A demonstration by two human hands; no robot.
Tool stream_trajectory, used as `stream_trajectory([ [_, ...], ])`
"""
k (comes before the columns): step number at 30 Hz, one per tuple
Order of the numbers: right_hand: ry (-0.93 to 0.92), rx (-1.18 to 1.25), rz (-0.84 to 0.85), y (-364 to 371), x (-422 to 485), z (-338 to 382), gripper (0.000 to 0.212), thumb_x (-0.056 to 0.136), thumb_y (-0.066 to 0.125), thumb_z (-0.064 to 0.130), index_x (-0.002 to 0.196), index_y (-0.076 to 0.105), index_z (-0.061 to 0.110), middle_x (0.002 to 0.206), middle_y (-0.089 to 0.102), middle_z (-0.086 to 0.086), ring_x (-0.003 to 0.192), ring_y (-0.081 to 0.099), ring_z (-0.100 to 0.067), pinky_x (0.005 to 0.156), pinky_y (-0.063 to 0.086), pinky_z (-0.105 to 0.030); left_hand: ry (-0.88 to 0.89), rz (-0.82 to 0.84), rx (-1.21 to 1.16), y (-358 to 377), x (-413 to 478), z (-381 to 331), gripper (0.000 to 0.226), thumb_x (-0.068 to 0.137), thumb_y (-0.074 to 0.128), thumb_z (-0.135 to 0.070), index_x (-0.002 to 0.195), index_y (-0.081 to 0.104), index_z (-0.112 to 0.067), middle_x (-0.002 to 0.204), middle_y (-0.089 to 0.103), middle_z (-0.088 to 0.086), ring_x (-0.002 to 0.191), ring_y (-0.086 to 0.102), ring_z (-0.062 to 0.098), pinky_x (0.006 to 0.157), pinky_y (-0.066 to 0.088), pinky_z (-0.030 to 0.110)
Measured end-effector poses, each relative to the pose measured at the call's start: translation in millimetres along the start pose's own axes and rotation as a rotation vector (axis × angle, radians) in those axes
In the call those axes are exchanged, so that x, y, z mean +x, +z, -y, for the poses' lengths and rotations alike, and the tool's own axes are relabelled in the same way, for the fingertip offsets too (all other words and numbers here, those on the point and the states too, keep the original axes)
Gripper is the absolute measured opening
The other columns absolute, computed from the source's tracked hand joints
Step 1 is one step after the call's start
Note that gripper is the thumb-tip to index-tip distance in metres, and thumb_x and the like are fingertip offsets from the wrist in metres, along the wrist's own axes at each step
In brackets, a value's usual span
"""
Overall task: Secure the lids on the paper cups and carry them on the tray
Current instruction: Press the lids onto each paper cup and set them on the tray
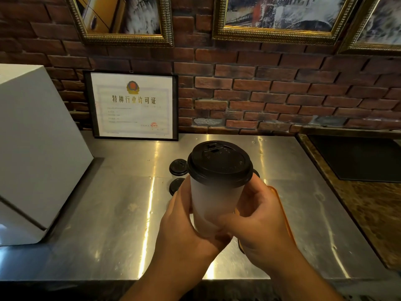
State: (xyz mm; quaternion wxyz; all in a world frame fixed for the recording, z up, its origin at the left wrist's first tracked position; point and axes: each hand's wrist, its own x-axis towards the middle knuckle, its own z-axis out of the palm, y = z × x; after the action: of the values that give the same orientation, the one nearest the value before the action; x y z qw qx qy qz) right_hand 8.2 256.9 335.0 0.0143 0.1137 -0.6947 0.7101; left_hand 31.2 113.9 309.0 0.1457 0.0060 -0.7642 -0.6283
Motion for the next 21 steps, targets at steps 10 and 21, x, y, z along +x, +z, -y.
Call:
stream_trajectory([
  [10,0.065,0.001,0.018,-3,2,11,0.082,0.061,0.098,0.017,0.134,0.063,0.025,0.120,0.076,0.006,0.115,0.072,-0.019,0.089,0.065,-0.036,0.043,0.050,0.127,-1,-2,8,0.096,0.054,0.075,-0.091,0.139,0.033,-0.073,0.128,0.054,-0.041,0.121,0.051,-0.016,0.066,0.046,-0.001],
  [21,0.076,0.017,0.030,-2,1,11,0.082,0.061,0.101,0.014,0.131,0.063,0.032,0.120,0.076,0.012,0.114,0.071,-0.012,0.083,0.064,-0.026,0.055,0.016,0.103,-3,2,1,0.084,0.055,0.072,-0.092,0.129,0.032,-0.084,0.123,0.053,-0.049,0.115,0.059,-0.010,0.073,0.052,0.004],
])
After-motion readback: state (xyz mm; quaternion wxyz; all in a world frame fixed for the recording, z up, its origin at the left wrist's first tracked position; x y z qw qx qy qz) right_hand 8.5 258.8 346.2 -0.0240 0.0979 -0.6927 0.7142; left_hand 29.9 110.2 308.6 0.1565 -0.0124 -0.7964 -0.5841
